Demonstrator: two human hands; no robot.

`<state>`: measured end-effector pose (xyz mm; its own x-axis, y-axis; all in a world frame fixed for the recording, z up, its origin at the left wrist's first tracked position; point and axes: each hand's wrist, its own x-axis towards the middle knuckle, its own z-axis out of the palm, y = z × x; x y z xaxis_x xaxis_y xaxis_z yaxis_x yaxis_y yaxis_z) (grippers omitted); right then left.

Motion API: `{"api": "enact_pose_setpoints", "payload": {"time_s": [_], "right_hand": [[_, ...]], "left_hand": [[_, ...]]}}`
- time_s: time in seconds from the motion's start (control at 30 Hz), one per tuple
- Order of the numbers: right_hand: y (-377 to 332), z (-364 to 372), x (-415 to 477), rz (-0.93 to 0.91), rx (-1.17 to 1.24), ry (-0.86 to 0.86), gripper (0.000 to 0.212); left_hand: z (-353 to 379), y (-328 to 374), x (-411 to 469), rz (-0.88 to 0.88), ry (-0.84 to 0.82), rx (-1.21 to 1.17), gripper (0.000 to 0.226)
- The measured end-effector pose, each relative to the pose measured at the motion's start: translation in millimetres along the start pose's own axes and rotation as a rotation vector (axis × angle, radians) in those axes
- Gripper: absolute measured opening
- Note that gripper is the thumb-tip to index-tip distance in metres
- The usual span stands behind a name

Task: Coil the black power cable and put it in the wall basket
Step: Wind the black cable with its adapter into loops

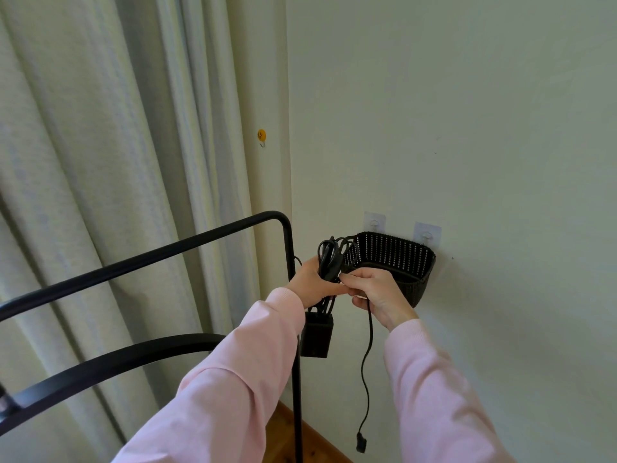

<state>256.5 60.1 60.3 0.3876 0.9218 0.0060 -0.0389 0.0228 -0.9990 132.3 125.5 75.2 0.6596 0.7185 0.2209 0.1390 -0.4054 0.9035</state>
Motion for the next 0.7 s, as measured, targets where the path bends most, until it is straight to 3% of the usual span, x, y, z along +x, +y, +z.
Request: {"api": "enact_pose_setpoints", "payload": {"time_s": [0.43, 0.5, 0.7], "right_hand": [[6, -6, 4, -0.021, 0.146, 0.037, 0.004], [10, -5, 4, -0.002, 0.079, 0.072, 0.006], [12, -2, 6, -0.077, -0.407, 0.280, 0.038]], "left_hand": [[-2, 1, 5, -0.124, 0.185, -0.040, 0.023], [-2, 0, 4, -0.136, 0.212, -0.062, 0.024], [-2, 1, 3, -0.132, 0.265, -0.083, 0.026]]}}
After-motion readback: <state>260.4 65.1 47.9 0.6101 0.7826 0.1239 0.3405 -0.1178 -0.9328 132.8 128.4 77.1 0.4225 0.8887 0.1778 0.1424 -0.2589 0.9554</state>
